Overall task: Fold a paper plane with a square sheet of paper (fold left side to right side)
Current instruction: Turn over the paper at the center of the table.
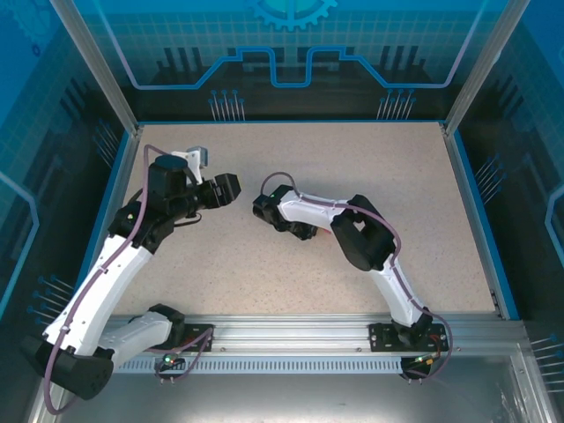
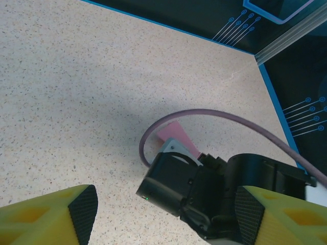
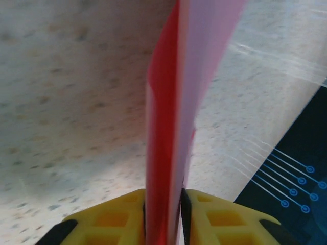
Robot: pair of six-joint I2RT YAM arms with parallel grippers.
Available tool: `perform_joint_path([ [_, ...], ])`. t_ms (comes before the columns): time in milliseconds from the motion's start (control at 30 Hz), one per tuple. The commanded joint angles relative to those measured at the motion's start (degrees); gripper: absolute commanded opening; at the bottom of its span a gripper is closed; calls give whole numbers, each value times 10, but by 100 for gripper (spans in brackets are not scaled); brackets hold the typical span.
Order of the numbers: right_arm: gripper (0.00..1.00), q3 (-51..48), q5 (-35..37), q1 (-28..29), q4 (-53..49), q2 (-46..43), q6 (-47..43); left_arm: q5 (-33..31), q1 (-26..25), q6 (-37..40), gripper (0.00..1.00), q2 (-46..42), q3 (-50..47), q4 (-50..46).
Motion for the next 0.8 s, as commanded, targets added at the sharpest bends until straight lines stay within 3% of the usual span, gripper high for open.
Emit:
perform_joint_path([
  [0,35,2,-82,8,-17,-7,-8,4,4,-3,75,10,-4,-9],
  [200,59,-57,-212,-1,23,-110,11,44,4,-36,78,43,-16,0],
  [367,78,-150,-289,-17,72,-238,14,104,4,-82,79,76,-63,72],
  [667,99,-324,-439,-139,221,-476,34,240,-21,-150,75,236,-95,232],
  [767,99,-376,-506,-191,291,-545,47,252,-52,-155,74,307,-67,250],
])
